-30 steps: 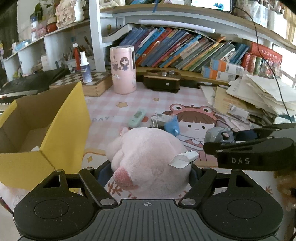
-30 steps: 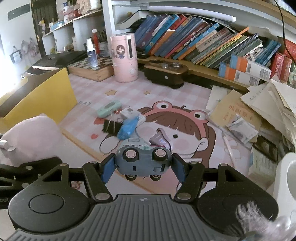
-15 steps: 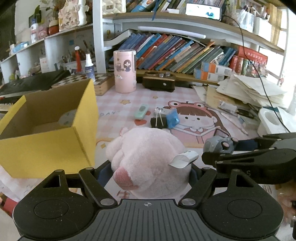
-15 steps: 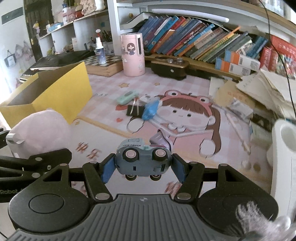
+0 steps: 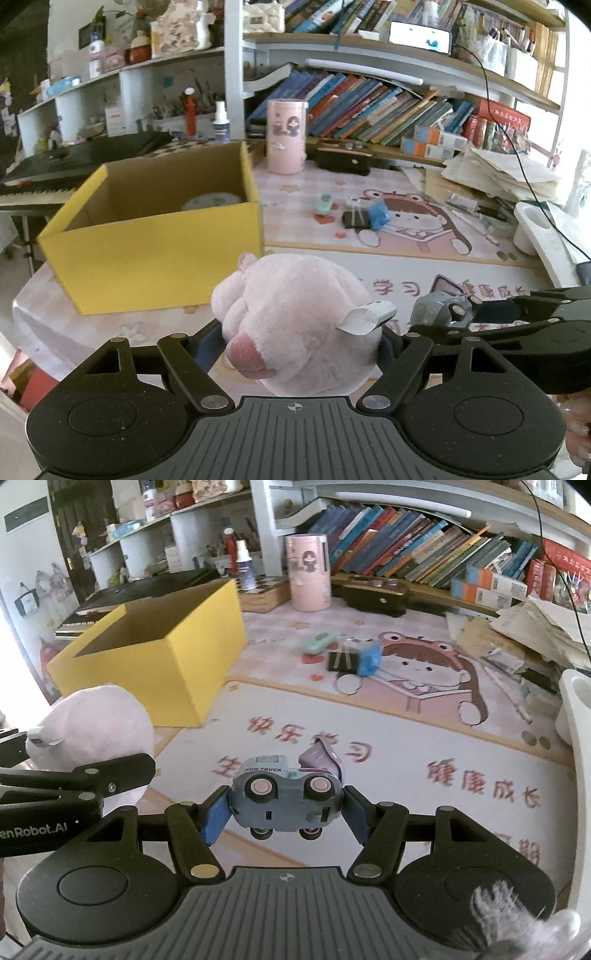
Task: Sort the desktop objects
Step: 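Carry the pink plush and grey toy truck with both grippers toward the yellow box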
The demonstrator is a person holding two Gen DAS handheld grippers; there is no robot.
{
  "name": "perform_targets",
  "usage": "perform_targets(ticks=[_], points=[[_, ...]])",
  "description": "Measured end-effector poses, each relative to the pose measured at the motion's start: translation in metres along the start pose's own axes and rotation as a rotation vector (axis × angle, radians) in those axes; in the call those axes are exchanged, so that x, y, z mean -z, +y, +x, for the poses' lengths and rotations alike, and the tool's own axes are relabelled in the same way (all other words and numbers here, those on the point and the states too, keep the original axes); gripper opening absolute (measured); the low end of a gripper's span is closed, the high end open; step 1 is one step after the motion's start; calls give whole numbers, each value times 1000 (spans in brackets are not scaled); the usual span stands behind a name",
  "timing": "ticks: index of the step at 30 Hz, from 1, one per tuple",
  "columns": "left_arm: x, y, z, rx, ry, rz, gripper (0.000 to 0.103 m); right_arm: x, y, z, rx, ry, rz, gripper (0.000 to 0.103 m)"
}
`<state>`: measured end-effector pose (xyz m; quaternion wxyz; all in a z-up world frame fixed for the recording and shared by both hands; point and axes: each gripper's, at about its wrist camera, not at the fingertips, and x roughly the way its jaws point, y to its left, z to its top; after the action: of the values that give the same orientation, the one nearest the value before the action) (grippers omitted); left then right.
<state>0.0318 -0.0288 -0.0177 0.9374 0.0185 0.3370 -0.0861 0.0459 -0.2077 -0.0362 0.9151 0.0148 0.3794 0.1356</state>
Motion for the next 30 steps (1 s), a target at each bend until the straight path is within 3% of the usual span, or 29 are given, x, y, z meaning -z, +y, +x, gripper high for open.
perform_targets(ticks=[15, 30], points=[[24, 68, -43, -78, -42, -74, 81, 10, 73, 3, -65, 28, -9, 62], [33, 119, -69, -161, -90, -162, 81, 1, 133, 7, -133, 23, -109, 62]])
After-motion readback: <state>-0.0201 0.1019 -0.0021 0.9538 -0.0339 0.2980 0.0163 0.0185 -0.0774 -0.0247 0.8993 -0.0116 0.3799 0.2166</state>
